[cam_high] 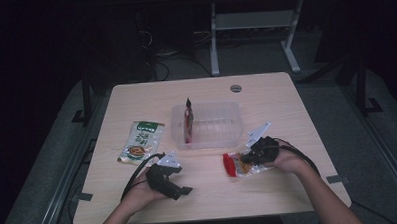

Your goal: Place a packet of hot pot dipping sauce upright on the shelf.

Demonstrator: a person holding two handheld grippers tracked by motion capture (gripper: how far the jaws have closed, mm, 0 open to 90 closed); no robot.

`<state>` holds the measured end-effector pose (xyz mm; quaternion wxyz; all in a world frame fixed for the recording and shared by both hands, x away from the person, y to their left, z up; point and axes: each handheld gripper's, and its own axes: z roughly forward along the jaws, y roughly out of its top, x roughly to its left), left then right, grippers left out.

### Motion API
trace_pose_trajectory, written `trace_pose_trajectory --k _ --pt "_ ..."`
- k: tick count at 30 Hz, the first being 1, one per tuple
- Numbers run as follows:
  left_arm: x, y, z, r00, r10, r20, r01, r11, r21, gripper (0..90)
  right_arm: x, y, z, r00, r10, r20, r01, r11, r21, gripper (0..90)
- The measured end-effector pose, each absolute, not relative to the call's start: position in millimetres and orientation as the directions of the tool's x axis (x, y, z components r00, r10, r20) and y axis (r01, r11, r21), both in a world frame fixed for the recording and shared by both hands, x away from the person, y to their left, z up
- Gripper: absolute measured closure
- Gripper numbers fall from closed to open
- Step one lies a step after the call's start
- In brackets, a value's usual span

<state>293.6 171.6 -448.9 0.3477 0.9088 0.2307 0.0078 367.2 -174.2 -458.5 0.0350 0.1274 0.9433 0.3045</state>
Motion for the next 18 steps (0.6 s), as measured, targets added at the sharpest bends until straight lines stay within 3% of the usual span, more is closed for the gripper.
trace_pose_trajectory --k 18 --pt "292.5 168.5 -446.9 0.895 0.422 -0.143 0.408 -0.648 0.643 15.1 342.3 -112.1 -457.9 -0.989 0.148 0.028 0.135 0.791 0.597 90.0"
